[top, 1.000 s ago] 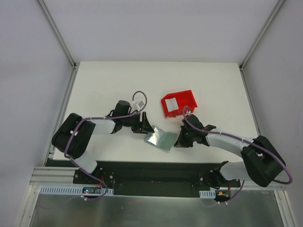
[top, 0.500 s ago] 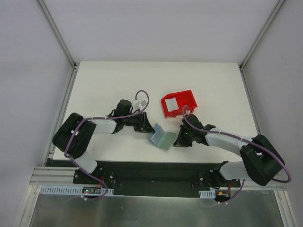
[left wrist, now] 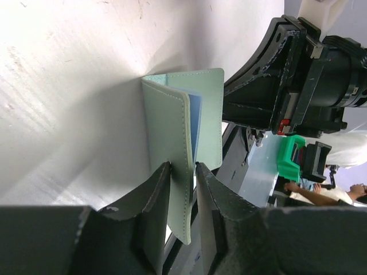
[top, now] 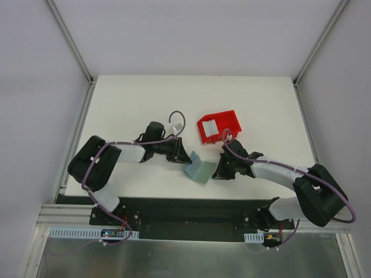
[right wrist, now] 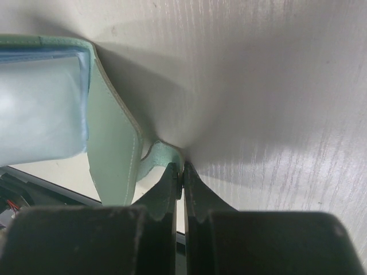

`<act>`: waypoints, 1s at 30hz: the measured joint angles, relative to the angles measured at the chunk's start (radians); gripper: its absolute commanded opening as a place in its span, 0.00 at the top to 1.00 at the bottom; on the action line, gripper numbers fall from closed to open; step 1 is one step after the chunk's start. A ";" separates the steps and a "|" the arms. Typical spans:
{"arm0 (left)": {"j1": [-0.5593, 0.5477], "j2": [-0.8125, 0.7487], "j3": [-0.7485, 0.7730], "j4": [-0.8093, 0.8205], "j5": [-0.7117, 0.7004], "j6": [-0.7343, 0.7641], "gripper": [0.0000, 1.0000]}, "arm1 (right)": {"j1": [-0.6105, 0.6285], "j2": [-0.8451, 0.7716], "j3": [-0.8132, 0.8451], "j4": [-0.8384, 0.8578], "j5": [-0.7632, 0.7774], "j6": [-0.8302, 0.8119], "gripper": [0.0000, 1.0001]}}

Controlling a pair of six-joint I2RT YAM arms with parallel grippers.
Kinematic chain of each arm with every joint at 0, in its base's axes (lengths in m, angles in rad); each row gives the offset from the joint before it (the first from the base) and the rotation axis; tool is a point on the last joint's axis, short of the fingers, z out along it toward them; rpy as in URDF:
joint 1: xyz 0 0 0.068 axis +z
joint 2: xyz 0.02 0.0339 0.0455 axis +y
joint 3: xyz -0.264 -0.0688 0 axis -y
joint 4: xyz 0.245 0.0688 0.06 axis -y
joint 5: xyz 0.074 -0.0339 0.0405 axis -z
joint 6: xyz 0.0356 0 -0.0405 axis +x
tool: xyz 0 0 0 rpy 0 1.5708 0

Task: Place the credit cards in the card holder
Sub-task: Open the card holder at the center of the board.

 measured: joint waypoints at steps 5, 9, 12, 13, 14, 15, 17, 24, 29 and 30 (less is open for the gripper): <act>-0.021 0.007 0.020 -0.032 -0.006 0.008 0.94 | 0.002 0.000 0.006 -0.006 0.001 -0.002 1.00; -0.023 0.007 0.029 -0.053 -0.009 0.020 1.00 | 0.007 0.000 0.008 -0.009 0.007 -0.003 1.00; -0.026 0.007 0.036 -0.065 -0.006 0.027 1.00 | 0.010 0.002 0.011 -0.010 0.010 -0.006 1.00; -0.029 0.007 0.040 -0.067 -0.006 0.030 1.00 | 0.011 0.004 0.014 -0.013 0.011 -0.008 1.00; -0.034 0.007 0.043 -0.069 -0.004 0.032 1.00 | 0.012 0.007 0.018 -0.017 0.012 -0.010 1.00; -0.037 0.006 0.046 -0.070 -0.003 0.033 1.00 | 0.013 0.012 0.023 -0.018 0.012 -0.011 1.00; -0.049 0.005 0.055 -0.081 0.003 0.039 1.00 | 0.017 0.025 0.035 -0.022 0.012 -0.013 1.00; -0.091 0.005 0.110 -0.159 -0.002 0.086 1.00 | 0.032 0.060 0.071 -0.037 0.023 -0.017 1.00; -0.121 0.005 0.139 -0.218 -0.026 0.130 1.00 | 0.036 0.061 0.073 -0.040 0.030 -0.018 1.00; -0.127 0.005 0.142 -0.224 -0.027 0.134 1.00 | 0.036 0.061 0.073 -0.040 0.030 -0.018 1.00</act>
